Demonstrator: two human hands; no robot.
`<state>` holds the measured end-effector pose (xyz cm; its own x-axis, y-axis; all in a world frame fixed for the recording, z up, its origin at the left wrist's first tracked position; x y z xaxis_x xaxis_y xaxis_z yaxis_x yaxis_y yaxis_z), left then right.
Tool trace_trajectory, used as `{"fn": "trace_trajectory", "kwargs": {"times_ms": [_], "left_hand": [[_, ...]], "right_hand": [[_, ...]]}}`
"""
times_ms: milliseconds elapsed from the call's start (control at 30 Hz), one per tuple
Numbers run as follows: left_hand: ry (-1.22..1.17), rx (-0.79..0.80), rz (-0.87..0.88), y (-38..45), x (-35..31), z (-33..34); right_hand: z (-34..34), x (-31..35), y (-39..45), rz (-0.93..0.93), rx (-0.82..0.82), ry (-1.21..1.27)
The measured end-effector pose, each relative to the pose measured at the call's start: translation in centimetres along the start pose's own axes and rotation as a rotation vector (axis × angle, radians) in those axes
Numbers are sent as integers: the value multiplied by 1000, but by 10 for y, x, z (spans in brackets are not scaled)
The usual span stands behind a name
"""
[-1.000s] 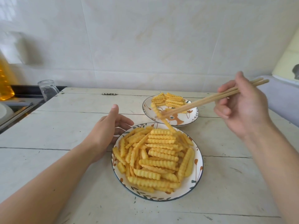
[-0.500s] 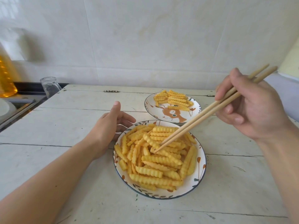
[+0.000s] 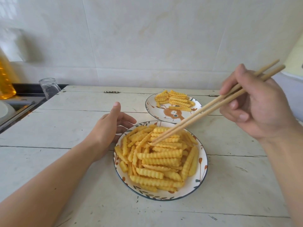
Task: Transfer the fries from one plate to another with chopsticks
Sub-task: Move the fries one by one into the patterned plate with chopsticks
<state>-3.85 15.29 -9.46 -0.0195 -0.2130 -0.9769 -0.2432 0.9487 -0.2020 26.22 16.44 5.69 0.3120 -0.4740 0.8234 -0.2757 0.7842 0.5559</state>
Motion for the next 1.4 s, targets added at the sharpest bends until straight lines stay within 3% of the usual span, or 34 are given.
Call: {"fn": "trace_trajectory", "kwargs": {"times_ms": [133,233,300,667,867,1067,1200,1333,1400], "left_hand": [[7,2,6,1,1,-1],[14,-2,4,2,2,-2],[18,-3,5,2,1,-2],[15,-4,11,2,1,-1],[16,-8,12,2,1,-2],[33,-8,17,2,1,-2],[39,-7,14,3,2,-3],[52,-5,3,3,2,-2],[55,-7,-4,2,2,-2]], "right_hand": [[-34,-4,8,-71,-238,3],[-58,-14,6,-125,-418,-268],[-60,-25,4,-136,-420,-442],[-52,-65,9,-68,-274,-602],[-67,-52,9,-79,-414,-501],[-66,-56,11,-18,-332,-535],[-71,-51,10,-30,-392,-483],[-68,-34,7,-80,-505,-143],[-57,-18,9,-93,-443,71]]}}
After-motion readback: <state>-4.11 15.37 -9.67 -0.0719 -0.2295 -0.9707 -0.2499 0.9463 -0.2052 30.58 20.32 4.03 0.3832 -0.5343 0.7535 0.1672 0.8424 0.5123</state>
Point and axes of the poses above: each hand's wrist, its own y-axis towards the middle knuckle, its own z-axis out of the palm, x = y × z, the point moved 9 cm from there along y, towards the middle knuckle, and after that the axes turned 8 degrees about -z, right-handed, at the moved point
